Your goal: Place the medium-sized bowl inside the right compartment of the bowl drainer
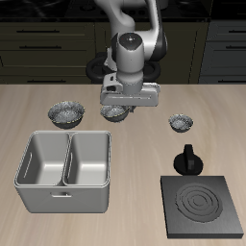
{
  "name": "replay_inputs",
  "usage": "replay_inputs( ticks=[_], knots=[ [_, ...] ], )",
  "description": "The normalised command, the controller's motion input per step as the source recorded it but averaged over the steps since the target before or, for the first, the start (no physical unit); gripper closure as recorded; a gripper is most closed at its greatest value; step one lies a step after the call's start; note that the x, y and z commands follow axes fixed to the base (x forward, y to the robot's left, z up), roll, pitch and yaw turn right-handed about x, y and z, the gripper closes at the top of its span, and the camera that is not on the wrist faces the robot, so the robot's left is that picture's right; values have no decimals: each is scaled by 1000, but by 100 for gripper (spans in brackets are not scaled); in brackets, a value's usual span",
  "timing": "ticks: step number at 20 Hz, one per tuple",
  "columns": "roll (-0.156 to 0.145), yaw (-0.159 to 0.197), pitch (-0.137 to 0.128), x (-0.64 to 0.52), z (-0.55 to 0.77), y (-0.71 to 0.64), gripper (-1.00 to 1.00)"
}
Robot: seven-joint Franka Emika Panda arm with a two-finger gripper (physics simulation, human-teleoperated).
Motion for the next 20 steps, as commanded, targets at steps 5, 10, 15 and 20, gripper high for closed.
replay_inputs(
  ticks=[5, 10, 15, 20],
  knots=[
    [-14, 7, -30, 45, 474, -161, 100],
    [-21, 16, -49, 7, 452, -117, 100],
    [-41, 50, -81, 72, 708, -186, 100],
    [-42, 22, -63, 108, 538, -128, 100]
  ],
)
